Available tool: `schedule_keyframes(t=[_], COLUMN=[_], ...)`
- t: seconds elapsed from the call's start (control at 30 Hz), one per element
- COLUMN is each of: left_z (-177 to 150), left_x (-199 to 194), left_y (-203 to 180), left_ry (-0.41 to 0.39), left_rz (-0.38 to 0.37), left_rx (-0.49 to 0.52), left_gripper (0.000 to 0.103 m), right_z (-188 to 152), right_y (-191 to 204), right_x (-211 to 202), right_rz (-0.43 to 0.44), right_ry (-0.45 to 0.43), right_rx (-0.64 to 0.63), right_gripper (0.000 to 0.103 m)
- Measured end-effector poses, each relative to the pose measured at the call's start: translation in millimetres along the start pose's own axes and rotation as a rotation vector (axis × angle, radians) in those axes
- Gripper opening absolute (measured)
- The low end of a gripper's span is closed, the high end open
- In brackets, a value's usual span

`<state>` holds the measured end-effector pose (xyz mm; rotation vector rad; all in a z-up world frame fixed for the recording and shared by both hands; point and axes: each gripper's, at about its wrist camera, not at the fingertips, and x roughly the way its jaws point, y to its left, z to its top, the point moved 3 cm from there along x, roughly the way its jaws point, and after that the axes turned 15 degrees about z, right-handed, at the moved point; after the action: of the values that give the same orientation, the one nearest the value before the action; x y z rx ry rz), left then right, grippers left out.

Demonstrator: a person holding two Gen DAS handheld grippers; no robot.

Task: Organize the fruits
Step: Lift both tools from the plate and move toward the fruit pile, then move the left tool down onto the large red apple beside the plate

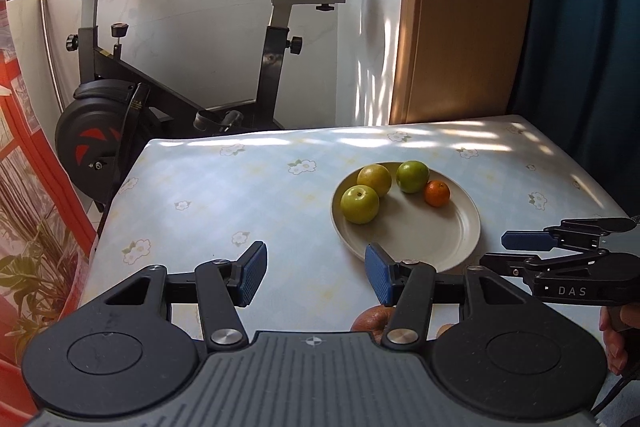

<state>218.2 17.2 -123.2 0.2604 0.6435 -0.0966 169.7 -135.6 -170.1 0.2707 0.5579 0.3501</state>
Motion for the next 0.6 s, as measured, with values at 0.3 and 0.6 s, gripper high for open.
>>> schedule_keyframes(t=[0.3, 0.6], left_z=[-27, -35], left_x=[6, 16], left_y=[10, 25], left_ry=[0.060, 0.074], left_rz=[0.004, 0.053], left_rx=[-0.113, -0.118], left_gripper=[0.057, 0.057], right_z=[-10, -10], right_y=[21, 25], right_x=[13, 26], right_rz=[0.026, 0.063], right_ry=[0.060, 0.090], right_rx=[-0.047, -0.020], right_gripper=[0.044, 0.045])
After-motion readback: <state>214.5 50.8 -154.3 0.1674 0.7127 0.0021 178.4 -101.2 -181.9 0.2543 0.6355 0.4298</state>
